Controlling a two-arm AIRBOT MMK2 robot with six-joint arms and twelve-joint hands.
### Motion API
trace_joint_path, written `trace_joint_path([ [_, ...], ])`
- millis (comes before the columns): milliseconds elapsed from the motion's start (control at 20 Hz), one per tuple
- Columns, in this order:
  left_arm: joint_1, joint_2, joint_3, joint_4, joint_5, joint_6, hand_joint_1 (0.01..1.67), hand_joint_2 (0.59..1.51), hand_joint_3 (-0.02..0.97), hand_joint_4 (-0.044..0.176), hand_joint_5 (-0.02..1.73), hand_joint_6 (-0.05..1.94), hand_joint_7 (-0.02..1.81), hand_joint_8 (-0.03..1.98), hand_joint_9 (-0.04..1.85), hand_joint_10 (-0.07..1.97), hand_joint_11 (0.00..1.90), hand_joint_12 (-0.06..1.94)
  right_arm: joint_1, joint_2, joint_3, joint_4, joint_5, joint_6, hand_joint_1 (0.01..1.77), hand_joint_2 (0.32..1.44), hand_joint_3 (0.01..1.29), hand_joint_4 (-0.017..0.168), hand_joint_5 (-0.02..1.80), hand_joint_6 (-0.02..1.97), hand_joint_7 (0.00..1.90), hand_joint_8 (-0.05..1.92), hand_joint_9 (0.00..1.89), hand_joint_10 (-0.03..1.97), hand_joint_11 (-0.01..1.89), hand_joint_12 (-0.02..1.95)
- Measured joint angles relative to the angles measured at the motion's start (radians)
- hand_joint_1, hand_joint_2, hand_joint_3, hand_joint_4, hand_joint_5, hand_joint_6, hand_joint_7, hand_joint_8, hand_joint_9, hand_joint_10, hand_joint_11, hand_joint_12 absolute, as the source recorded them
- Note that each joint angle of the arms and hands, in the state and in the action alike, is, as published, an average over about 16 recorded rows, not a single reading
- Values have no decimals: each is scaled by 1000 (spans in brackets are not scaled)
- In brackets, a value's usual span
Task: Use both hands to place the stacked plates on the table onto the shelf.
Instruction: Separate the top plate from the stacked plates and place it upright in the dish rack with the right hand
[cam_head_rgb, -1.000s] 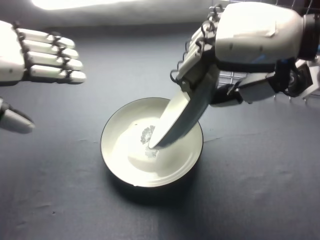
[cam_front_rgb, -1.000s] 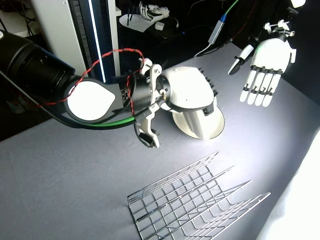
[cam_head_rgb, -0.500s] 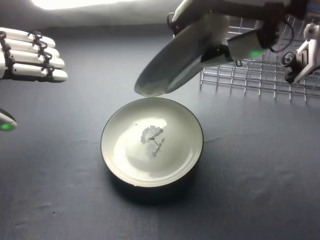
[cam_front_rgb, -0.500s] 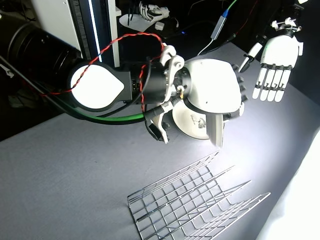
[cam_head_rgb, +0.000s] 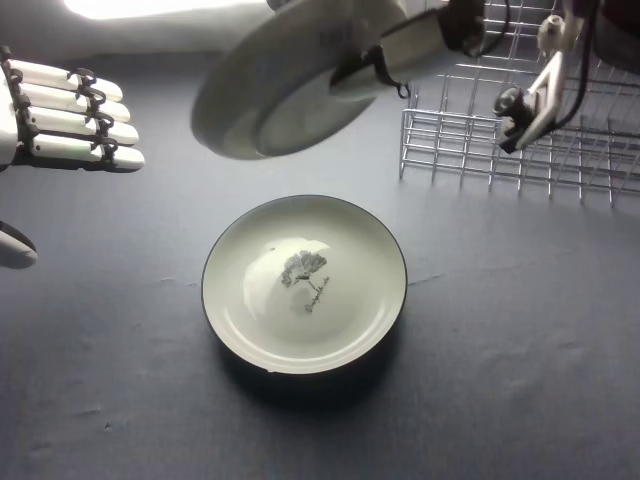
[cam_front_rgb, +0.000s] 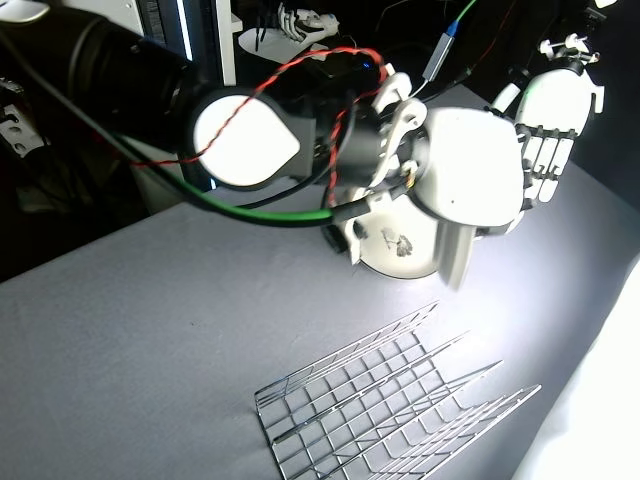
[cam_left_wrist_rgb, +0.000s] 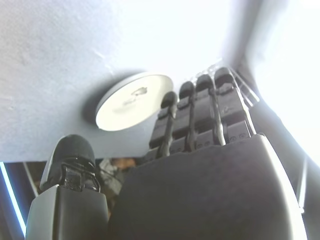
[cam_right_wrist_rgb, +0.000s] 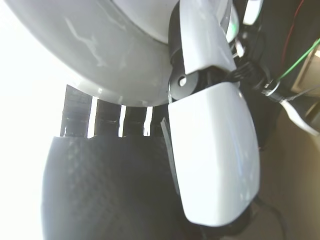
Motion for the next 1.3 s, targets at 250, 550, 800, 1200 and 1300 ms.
trace_joint_path([
  [250,5,-2,-5,0,-3,12,14,1211,18,1,20,18,23,13,18,6,14,12,43,-26,17,125,-79,0,1360,1011,11,-3,849,1027,1022,867,966,1173,885,1342],
  [550,11,-2,-13,0,-6,20,14,1211,19,1,21,18,23,13,21,7,14,12,86,-34,38,254,-170,-1,1363,1011,12,-3,856,1009,1028,839,975,1173,884,1349],
  [800,12,-3,-13,-1,-6,21,14,1211,19,1,22,18,24,13,21,6,14,13,109,-21,53,305,-220,-1,1366,1010,12,-3,858,1003,1029,826,973,1174,879,1357],
  [1200,12,-6,-11,-2,-6,21,14,1211,19,1,22,18,25,13,21,6,14,12,126,13,84,314,-249,-4,1369,1009,11,-3,872,971,1038,790,980,1143,884,1344],
  [1300,12,-7,-11,-2,-6,22,14,1211,19,1,22,18,24,12,21,6,14,12,129,22,91,313,-253,-6,1368,1009,11,-3,874,963,1043,776,984,1135,886,1339],
])
